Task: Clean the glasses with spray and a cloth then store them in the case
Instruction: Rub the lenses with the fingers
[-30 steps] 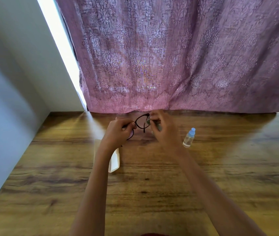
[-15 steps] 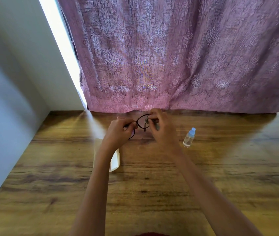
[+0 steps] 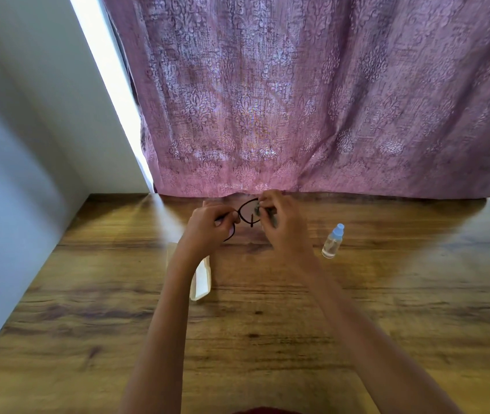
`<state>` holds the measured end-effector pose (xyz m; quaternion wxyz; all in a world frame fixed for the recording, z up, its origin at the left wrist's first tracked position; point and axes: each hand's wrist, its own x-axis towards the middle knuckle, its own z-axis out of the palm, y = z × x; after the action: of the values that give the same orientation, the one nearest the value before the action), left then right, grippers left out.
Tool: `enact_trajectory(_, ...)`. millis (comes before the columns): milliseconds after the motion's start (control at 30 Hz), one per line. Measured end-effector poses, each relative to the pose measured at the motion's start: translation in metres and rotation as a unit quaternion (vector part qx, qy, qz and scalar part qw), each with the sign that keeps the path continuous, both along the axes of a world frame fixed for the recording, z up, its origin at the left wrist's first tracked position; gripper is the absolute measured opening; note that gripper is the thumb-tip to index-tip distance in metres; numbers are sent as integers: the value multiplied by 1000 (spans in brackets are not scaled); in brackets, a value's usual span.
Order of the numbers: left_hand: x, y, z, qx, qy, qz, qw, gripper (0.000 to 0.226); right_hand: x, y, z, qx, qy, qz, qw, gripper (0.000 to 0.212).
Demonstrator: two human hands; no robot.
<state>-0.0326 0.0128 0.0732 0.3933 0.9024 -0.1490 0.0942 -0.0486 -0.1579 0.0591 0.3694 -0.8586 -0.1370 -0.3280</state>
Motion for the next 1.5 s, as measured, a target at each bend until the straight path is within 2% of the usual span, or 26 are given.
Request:
enact_trajectory(233, 0, -1, 1, 7, 0, -11, 1000, 15, -10, 17, -5, -27, 8, 56, 998, 20)
enact_trajectory(500, -1, 4, 2, -4, 0, 6, 1000, 17, 3, 7, 1, 1, 1, 6, 1000, 19)
enact_trajectory(633, -1, 4, 3, -12, 0, 9, 1000, 17, -6, 9, -8, -19, 17, 23, 999, 15)
enact_trajectory(767, -2, -2, 5, 15, 1, -2, 1000, 16, -10, 21, -3, -38, -3, 33, 999, 15)
enact_trajectory(1067, -1, 0, 9, 5, 4, 14, 1000, 18, 2, 5, -2, 6, 6, -10, 1000, 14)
enact_trajectory(1300, -2, -2, 7, 3, 5, 6, 1000, 17, -12, 15, -9, -21, 1, 34, 999, 16)
enact_trajectory(1500, -3, -4, 5, 0, 6, -13, 1000, 17, -3, 12, 4, -7, -12, 12, 1000, 15)
